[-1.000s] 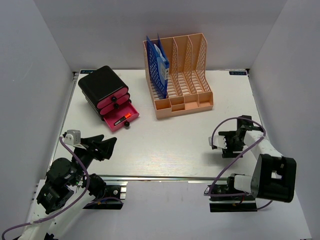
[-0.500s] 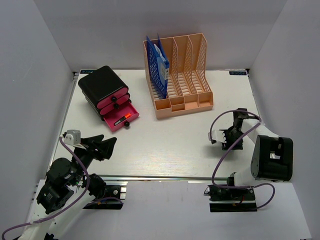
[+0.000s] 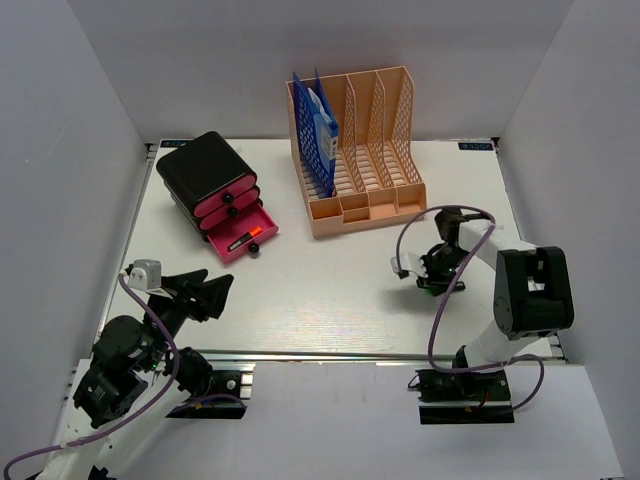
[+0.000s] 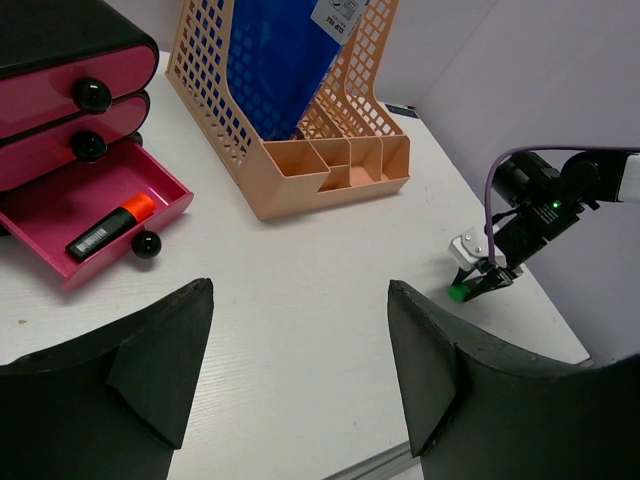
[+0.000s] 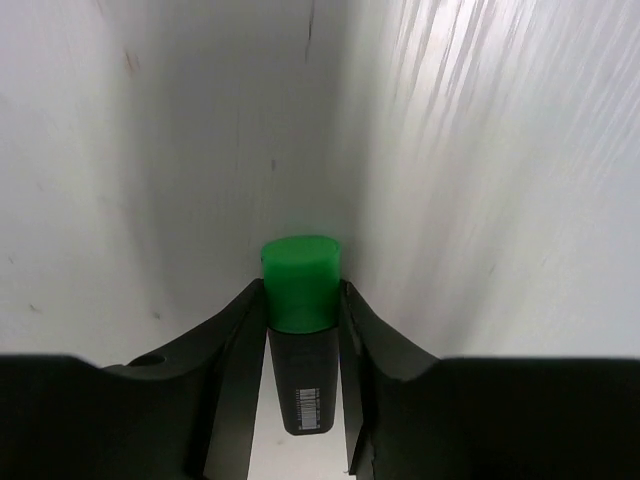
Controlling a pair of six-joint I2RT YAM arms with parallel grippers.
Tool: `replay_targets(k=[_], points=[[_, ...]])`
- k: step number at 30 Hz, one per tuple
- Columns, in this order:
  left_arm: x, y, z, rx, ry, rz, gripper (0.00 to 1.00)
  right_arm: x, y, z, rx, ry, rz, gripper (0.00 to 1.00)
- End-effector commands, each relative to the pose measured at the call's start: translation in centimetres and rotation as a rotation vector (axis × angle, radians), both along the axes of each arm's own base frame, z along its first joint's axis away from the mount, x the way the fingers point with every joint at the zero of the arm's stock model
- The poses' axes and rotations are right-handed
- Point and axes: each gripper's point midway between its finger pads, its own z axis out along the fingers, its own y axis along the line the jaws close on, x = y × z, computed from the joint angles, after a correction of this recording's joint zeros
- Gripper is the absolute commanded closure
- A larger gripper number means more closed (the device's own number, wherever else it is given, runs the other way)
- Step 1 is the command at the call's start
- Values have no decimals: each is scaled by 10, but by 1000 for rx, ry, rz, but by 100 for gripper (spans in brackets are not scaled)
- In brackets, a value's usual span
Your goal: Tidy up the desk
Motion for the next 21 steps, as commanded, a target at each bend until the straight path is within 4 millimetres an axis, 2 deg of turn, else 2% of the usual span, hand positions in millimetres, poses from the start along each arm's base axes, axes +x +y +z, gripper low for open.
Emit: replay_targets(k=[1,3,4,6,7,9,10,11,12,13,14,15,16,17,18,19,20,21], points=[[2,1,-3,6,11,13,20,-8,44,9,135,57,-32,100],[2,1,-3,7,9,10,20,3,67,25,170,15,-6,100],[2,0,-3,8,8,8,20,18,80,46,213,-23,3,100],[2,0,-3,9,10,8,20,26,112,64,261,-21,43,100],[2,0,-3,8,8,8,20,44,126,91,288,-64,59,100],[1,1,-2,4,5,10,20,49,159,107,328,-48,104,100],[1,2,0,0,-2,11,20,65,175,131,358,-97,118,100],[0,3,0,-4,-4,16,20,58,201,141,376,-95,162,100],[0,4,0,-5,-3,17,20,61,216,141,391,-75,174,100],[0,4,1,-9,-8,19,20,55,239,150,408,-74,216,100],[-1,6,2,-18,-14,23,20,66,261,182,458,-135,234,100],[-1,7,2,-18,-16,26,20,58,287,181,483,-83,246,100],[-2,7,4,-21,-20,26,20,47,311,189,504,-74,284,100],[-3,8,5,-30,-26,26,20,57,338,207,554,-114,297,100],[-4,9,5,-30,-28,28,20,36,366,215,579,-97,321,100],[-4,9,5,-31,-31,28,20,36,380,221,598,-117,323,100],[-4,9,6,-32,-32,26,20,49,403,228,642,-203,315,100],[-4,9,6,-34,-31,26,20,34,424,228,666,-200,309,100]])
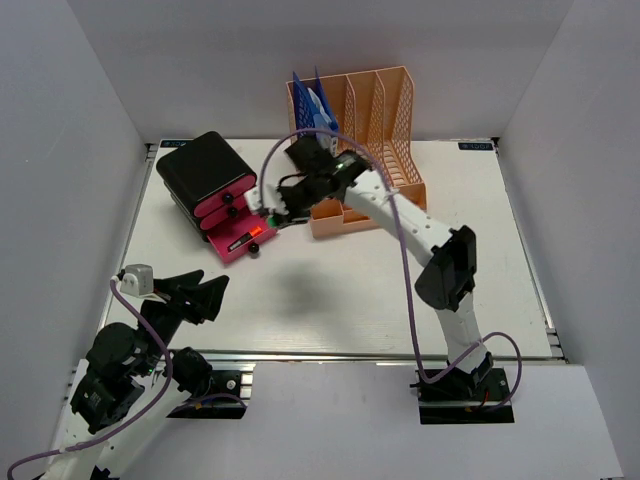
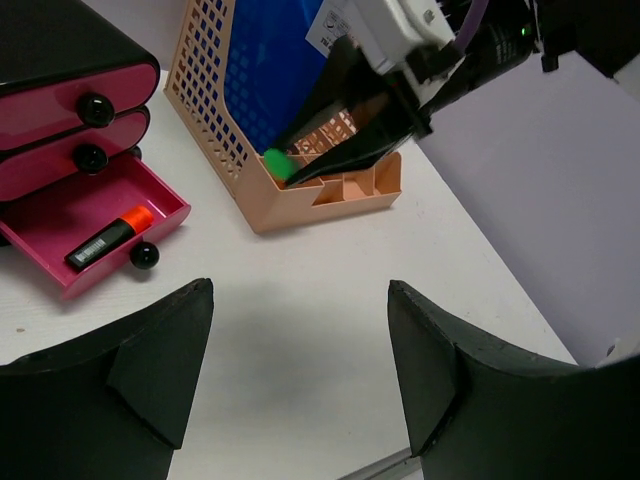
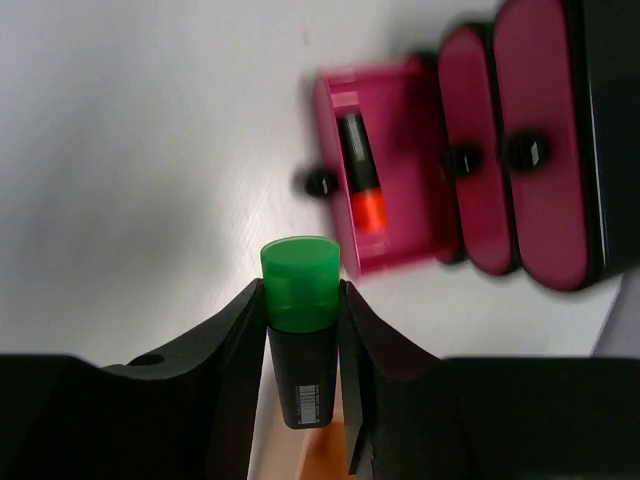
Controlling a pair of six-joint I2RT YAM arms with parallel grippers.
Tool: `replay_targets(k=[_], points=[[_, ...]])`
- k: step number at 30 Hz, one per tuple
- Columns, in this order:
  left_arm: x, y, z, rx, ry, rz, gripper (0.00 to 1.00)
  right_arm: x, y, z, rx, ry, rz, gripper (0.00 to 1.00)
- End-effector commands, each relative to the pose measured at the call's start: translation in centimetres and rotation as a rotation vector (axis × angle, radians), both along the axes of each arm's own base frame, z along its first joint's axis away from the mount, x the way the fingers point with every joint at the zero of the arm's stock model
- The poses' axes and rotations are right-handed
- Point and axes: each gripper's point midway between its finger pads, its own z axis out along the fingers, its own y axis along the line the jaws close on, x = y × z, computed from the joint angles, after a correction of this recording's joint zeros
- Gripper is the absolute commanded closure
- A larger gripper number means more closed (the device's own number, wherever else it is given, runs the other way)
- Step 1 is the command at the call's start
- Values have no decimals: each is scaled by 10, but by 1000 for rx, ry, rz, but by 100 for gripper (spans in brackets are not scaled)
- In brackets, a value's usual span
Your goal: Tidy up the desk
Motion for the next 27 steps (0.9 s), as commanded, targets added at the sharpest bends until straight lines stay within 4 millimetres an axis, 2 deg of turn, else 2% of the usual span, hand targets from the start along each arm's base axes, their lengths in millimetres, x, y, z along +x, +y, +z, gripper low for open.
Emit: replay_targets(k=[1,2,3,5,7,8,9,12,13,14,15,19,21,23,24,25,27], points=[[2,2,-2,0,5,14,20,-29,53,16,105,34,-31,100],[2,2,-2,0,3,15,20,-21,58,20,130,-25,-72,100],[1,2,-2,2,3,12,20,-22,79,9,182,-61,-73,100],[1,1,-1,2,-1,6,20,-12,92,-4,196,-116,-114,100],[1,0,-1,3,-1,3,20,-7,110,-2,252,-147,-141,100],[0,0,-1,6,-1,0,20,3,113,-9,254,-176,-172,100],[0,0,-1,6,-1,0,20,11,121,-6,301,-217,-184,100],[1,0,-1,6,-3,1,20,21,133,-13,331,-309,-198,100],[0,0,-1,5,-2,1,20,26,138,-9,350,-335,-205,100],[1,0,-2,7,-1,3,20,30,142,-21,333,-345,-208,100],[1,0,-1,6,-1,3,20,32,144,-21,333,-356,-203,100],[1,1,-1,6,-3,4,20,40,149,-45,303,-382,-199,100],[1,1,-1,7,-1,7,20,44,153,-43,336,-406,-208,100],[1,1,-1,4,-2,6,20,45,156,-48,337,-403,-219,90],[1,1,-2,8,0,6,20,47,156,-46,341,-402,-230,80],[1,1,-2,8,0,9,20,48,156,-49,336,-401,-235,60],[1,1,-1,5,-1,7,20,46,156,-44,347,-398,-243,43]])
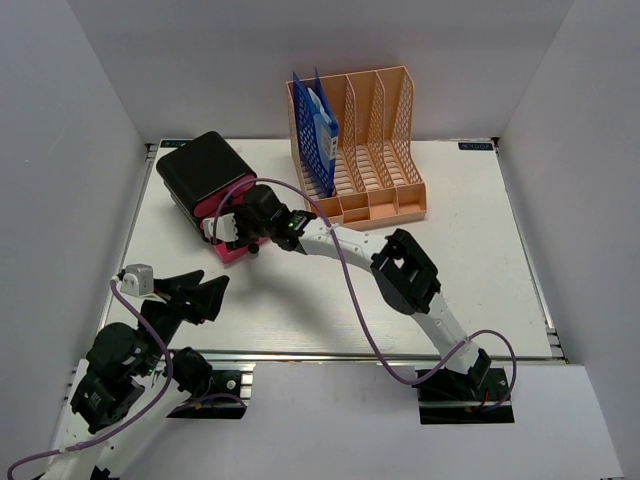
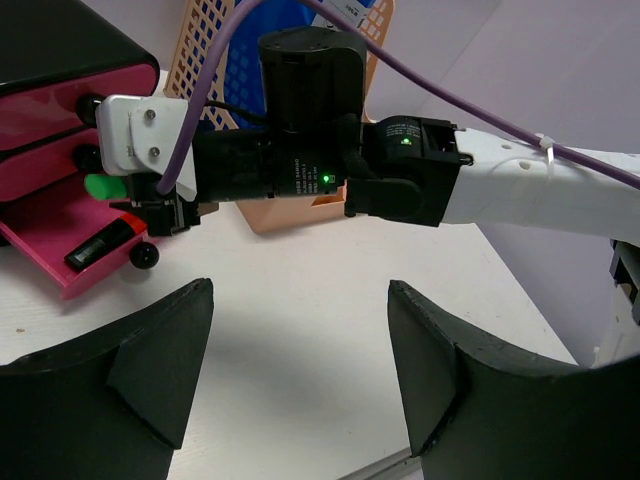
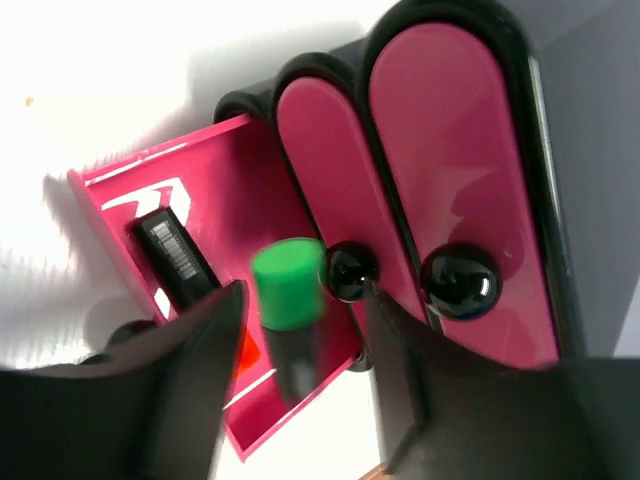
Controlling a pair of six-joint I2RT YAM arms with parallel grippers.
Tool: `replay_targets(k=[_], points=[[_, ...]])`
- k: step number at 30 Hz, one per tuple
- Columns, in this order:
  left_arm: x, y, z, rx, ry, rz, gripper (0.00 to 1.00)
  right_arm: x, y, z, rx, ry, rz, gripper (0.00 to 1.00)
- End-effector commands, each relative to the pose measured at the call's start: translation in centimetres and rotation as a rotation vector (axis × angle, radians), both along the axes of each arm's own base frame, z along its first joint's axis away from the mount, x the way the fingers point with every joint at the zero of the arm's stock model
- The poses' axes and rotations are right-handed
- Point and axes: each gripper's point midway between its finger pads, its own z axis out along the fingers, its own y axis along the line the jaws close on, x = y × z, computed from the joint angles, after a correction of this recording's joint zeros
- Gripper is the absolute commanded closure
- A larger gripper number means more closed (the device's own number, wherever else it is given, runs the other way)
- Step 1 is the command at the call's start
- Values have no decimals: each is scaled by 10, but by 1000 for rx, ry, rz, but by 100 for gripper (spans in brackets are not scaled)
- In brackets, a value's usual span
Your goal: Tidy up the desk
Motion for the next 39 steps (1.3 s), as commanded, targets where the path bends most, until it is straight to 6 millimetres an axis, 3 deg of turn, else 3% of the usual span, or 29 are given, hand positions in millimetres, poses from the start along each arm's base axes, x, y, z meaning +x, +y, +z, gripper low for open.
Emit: replay_targets(k=[1,5,8,9,10,11,12,14,15,16,17,18,19,20,21,22,23,24,25,27,28,29,30,31,32,35,39], points=[[1,1,-1,8,0,9,20,4,12,42,112,-61,-14,38],[2,1,-2,11,3,9,20,-2,9,61,147,-38,-10,40],[3,0,-3,15,11,9,26,-6,2,76,159,5,-24,50],[4,-1,-5,21,15,6,30,-8,-3,91,178,12,-32,61],[5,-3,-5,23,17,1,36,-6,-8,102,204,42,-71,89],[6,-5,-6,31,20,-3,45,-6,-16,102,191,79,-96,100],[10,-11,-12,52,43,-16,65,-9,-32,117,188,118,-131,100],[15,-19,-19,88,72,-40,79,-4,-62,125,208,269,-231,100],[23,-29,-31,137,130,-55,93,-19,-85,133,192,334,-226,100],[26,-38,-37,167,162,-88,98,-26,-100,133,188,369,-230,100],[30,-46,-45,198,200,-111,100,-16,-129,132,185,402,-268,100],[39,-60,-69,271,302,-147,100,-31,-152,139,181,426,-254,100],[44,-68,-77,303,344,-169,100,-36,-172,131,138,458,-282,100],[48,-75,-90,343,394,-190,100,-25,-206,148,168,442,-344,100],[57,-83,-121,440,506,-209,100,-26,-225,138,145,460,-394,100],[65,-88,-125,473,538,-211,100,-21,-250,133,134,481,-453,100],[69,-92,-136,509,574,-224,100,-22,-272,144,166,486,-499,100],[76,-97,-144,546,592,-238,100,-23,-289,142,172,512,-518,100],[85,-100,-166,628,650,-245,99,-34,-301,116,129,565,-534,100],[102,-105,-170,692,659,-238,95,-53,-320,113,166,607,-511,100],[110,-104,-174,741,665,-222,93,-69,-328,77,128,671,-520,100],[124,-102,-185,803,696,-184,93,-75,-328,88,197,636,-494,100],[131,-98,-191,854,710,-158,92,-83,-328,84,242,673,-476,100],[138,-94,-195,913,710,-142,93,-96,-332,51,224,721,-480,100],[145,-88,-212,986,746,-116,93,-94,-328,64,305,663,-445,100],[162,-81,-229,1125,757,-96,92,-104,-327,48,367,672,-406,100],[182,-76,-246,1239,703,-92,90,-99,-334,51,336,617,-393,100]])
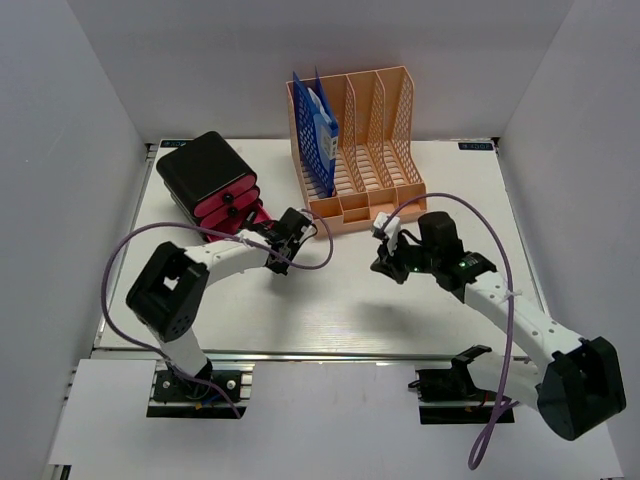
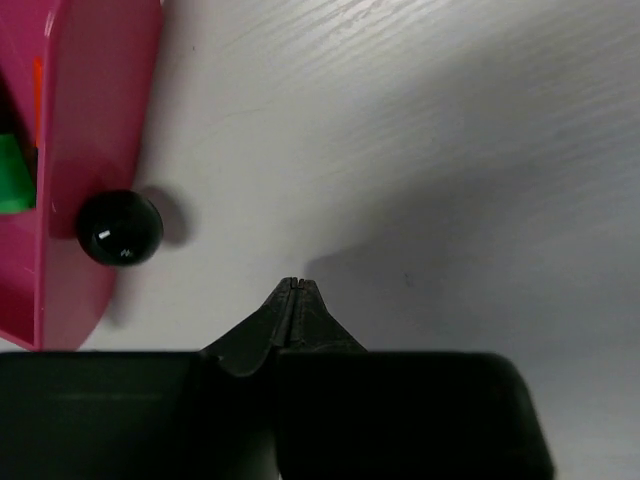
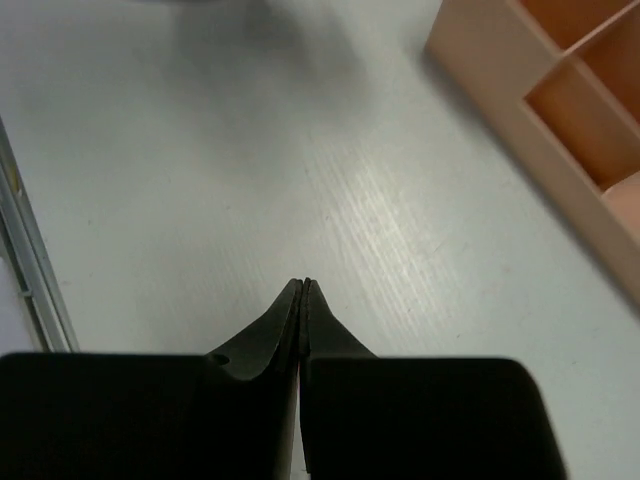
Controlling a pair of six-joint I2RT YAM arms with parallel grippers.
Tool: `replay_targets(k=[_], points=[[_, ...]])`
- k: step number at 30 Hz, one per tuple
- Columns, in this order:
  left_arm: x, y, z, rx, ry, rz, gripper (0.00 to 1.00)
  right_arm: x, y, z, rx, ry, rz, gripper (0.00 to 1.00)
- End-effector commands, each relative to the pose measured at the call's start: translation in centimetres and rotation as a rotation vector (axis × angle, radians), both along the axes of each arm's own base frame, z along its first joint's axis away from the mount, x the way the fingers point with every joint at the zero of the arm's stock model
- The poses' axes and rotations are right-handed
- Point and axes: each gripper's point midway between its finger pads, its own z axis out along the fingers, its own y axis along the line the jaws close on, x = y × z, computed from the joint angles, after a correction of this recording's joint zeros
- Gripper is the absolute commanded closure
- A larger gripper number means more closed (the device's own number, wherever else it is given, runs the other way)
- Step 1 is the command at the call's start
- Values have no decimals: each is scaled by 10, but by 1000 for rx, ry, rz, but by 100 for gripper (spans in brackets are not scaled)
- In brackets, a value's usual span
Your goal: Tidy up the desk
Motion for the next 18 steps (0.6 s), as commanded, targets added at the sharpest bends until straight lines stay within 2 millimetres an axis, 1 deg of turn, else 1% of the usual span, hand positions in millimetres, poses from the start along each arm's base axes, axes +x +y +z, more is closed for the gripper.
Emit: replay_targets(k=[1,2,3,4,5,6,7,8,9,10,11,12,13,15,16,18], points=[[29,15,4,114,-91,-37,90,14,16,51,140,-191,57,100],[32,18,-5,146,-78,-31,90,13,16,50,137,-201,70,100],[39,14,-3,150,-90,-34,89,12,14,48,126,-207,77,100],[44,17,-4,164,-93,-21,89,12,12,50,123,-224,67,100],[48,17,-5,174,-98,-15,89,14,8,45,109,-229,49,100],[52,18,-10,204,-93,-17,88,16,6,46,105,-247,42,100],[61,18,-7,210,-107,-7,88,15,4,49,103,-272,44,100],[64,18,-8,227,-110,-16,88,14,3,47,97,-283,42,100],[71,24,-14,253,-107,-2,88,15,1,47,94,-295,37,100],[74,25,-16,271,-111,-2,89,15,-1,52,95,-319,31,100],[78,29,-19,282,-116,0,89,14,-2,51,93,-322,27,100],[82,35,-23,307,-117,13,89,12,-2,54,96,-334,31,100],[86,34,-24,307,-133,14,90,13,-4,55,95,-344,29,100],[93,46,-24,340,-155,43,90,11,-5,57,92,-356,32,100],[96,46,-23,342,-174,47,90,11,-5,57,90,-358,32,100],[100,53,-19,367,-198,69,90,11,-6,55,81,-361,37,100]])
